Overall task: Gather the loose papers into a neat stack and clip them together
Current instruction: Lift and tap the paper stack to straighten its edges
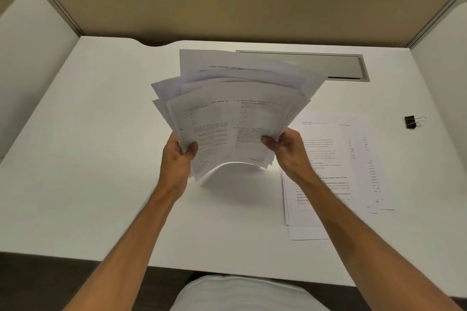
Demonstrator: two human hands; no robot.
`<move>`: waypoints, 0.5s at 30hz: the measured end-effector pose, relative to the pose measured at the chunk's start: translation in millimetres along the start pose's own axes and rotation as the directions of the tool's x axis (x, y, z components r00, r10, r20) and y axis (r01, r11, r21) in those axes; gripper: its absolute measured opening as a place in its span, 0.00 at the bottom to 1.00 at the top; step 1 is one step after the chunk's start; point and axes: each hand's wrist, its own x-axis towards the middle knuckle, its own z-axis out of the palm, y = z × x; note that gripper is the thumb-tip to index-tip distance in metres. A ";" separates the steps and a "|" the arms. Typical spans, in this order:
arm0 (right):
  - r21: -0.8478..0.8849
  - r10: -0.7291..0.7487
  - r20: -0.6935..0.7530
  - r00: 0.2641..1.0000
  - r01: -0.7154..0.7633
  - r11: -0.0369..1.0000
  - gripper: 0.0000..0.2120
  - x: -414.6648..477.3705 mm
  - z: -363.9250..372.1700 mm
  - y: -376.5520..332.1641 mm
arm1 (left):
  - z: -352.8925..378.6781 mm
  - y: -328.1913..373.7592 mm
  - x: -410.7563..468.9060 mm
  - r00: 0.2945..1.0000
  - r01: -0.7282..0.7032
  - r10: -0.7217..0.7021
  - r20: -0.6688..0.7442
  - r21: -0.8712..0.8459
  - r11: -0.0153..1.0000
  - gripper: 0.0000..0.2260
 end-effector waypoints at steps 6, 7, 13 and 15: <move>-0.015 0.022 -0.007 1.000 -0.022 1.000 0.15 -8.0 10.6 -6.2 | -2.2 1.0 -3.6 0.999 -0.033 0.033 0.022 0.006 0.999 0.19; -0.021 0.028 -0.007 1.000 -0.028 0.999 0.16 -8.8 12.3 -7.0 | -2.8 1.0 -3.3 0.999 -0.029 0.029 0.022 0.004 1.000 0.18; 0.060 0.061 -0.038 0.997 -0.059 0.996 0.24 -14.2 20.1 -16.0 | -5.3 6.0 0.6 0.999 -0.041 0.042 0.025 -0.043 0.998 0.22; 0.093 0.074 -0.063 0.995 -0.068 0.993 0.27 -16.8 22.5 -18.4 | -6.4 9.3 2.0 0.998 -0.052 0.055 0.032 -0.074 0.996 0.24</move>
